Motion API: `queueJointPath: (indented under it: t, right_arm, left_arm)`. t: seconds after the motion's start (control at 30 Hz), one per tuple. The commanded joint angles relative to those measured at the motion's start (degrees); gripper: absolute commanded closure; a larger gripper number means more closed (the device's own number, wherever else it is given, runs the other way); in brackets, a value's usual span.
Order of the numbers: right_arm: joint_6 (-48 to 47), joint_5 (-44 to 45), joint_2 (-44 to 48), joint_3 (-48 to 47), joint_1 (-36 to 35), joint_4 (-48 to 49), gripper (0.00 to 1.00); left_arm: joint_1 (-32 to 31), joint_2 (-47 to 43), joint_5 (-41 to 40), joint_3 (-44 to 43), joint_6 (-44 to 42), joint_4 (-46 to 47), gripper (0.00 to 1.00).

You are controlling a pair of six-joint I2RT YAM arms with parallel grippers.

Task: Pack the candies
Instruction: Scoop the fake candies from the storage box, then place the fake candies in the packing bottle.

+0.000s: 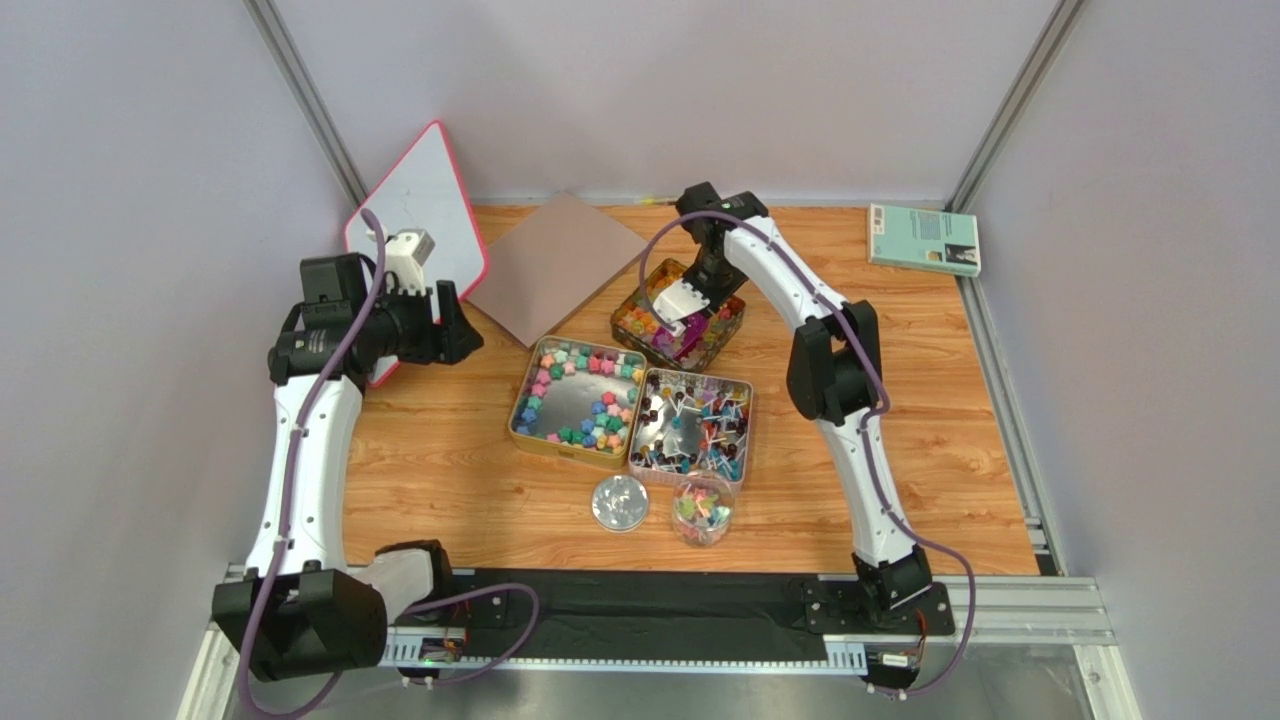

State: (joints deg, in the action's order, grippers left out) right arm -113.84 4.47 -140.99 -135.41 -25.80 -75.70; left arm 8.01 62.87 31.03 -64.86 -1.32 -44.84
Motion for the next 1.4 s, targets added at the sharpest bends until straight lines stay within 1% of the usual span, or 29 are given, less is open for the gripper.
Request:
queueJointPath:
  t: [0.0, 0.3, 0.43, 0.57, 0.63, 0.7, 0.77, 0.83, 0.93, 0.97, 1.1, 1.2, 1.37]
  right_arm:
    - [-10.3, -13.6, -1.0, 1.6, 1.9, -9.2, 1.00]
    - [-5.8, -22.7, 1.3, 4.1, 5.9, -9.9, 1.00]
    - [0.9, -26.3, 1.6, 3.3, 6.9, -9.6, 1.00]
    - [6.3, -29.8, 3.3, 3.4, 8.6, -6.1, 1.00]
    - [8.2, -30.0, 4.8, 3.6, 9.2, -4.8, 1.00]
    - [9.8, -27.7, 6.4, 5.1, 9.8, -3.1, 1.00]
    - [10.7, -23.2, 10.5, 9.3, 9.9, 0.2, 1.00]
    - [10.7, -21.3, 16.1, 12.9, 10.2, 2.2, 1.00]
    - [9.7, -17.6, 21.4, 18.4, 10.3, 2.5, 1.00]
    - [9.4, -17.0, 25.1, 19.9, 10.2, 2.1, 1.00]
    - [9.6, -14.2, 34.1, 28.4, 9.5, 2.1, 1.00]
    - [9.6, -11.2, 40.8, 33.0, 8.2, 1.7, 1.00]
    - [10.7, -6.1, 50.1, 44.3, 4.4, 2.0, 1.00]
  left_arm:
    - [0.4, 2.4, 0.3, -4.5, -1.0, -0.9, 0.29]
    - [0.4, 7.5, -0.6, -8.0, -3.9, -1.4, 0.30]
    - [0.3, 10.0, -0.2, -10.5, -5.2, -2.0, 0.30]
    - [-0.1, 11.6, -0.9, -12.4, -6.2, -1.9, 0.30]
    - [-0.9, 11.7, -1.7, -12.9, -7.1, -1.9, 0.28]
    - [-2.4, 11.6, -2.7, -13.2, -8.3, -2.0, 0.28]
    - [-3.7, 11.0, -4.0, -13.1, -9.9, -2.1, 0.27]
    - [-5.5, 10.3, -5.1, -12.8, -10.5, -2.2, 0.26]
    - [-7.5, 8.9, -6.2, -11.9, -11.4, -2.3, 0.26]
    - [-7.8, 8.5, -6.4, -11.5, -11.7, -2.2, 0.26]
    - [-7.8, 5.9, -5.9, -9.3, -11.2, -1.0, 0.25]
    - [-7.8, 3.1, -5.4, -8.5, -11.0, -1.1, 0.24]
    - [-7.8, -0.6, -6.3, -7.7, -11.0, -2.2, 0.23]
